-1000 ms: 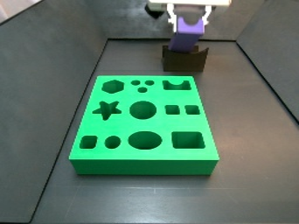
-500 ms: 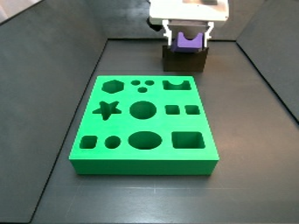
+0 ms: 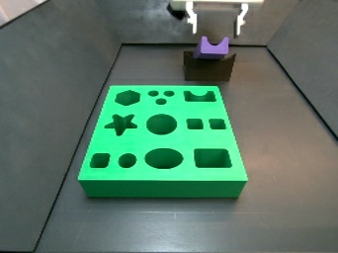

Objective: Pick up the arch object. Move up. Place the arch object on the fixture. Regrasp the arch object. Move to above the board. Insert the arch object.
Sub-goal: Regrasp the arch object.

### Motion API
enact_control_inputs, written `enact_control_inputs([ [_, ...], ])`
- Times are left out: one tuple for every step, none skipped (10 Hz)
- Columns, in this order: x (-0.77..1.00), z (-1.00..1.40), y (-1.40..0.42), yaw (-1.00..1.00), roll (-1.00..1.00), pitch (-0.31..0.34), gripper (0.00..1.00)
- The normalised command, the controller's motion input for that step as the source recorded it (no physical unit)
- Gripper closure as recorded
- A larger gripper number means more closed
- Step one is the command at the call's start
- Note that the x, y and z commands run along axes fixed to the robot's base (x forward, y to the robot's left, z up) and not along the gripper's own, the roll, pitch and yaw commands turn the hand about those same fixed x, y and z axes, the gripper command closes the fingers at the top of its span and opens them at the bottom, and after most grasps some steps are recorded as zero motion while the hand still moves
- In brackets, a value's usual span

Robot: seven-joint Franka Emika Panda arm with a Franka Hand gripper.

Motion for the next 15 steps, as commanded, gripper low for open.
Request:
enact_control_inputs([
  [-0.04, 0.89, 0.01, 0.0, 0.04, 0.016, 0.0],
  [-0.03, 0.63, 0.01, 0.01, 0.04, 0.026, 0.0],
  [-0.03, 0.44, 0.01, 0.0, 0.04, 0.037, 0.0],
  [-0.03, 0.18, 0.01, 0.0, 0.05, 0.05, 0.0],
  [0.13, 0.83, -0.69, 0.05, 1.0, 0.053, 0.0],
  [0.14, 0.77, -0.68, 0.04, 1.0, 0.054, 0.0],
  [0.06, 0.6, -0.5, 0.04, 1.0, 0.05, 0.0],
  [0.01, 0.41, -0.3, 0.04, 1.0, 0.047, 0.0],
  [-0.02, 0.19, -0.13, 0.04, 1.0, 0.044, 0.0],
  [0.0, 0.03, -0.07, 0.04, 1.0, 0.044, 0.0],
  [0.0, 0.04, -0.05, 0.04, 1.0, 0.045, 0.0],
  [-0.02, 0.05, -0.04, 0.04, 1.0, 0.043, 0.0],
  [-0.02, 0.02, -0.03, 0.04, 1.0, 0.04, 0.0],
  [-0.02, 0.01, -0.03, 0.04, 1.0, 0.037, 0.0],
  [-0.01, 0.01, -0.02, 0.04, 1.0, 0.034, 0.0],
])
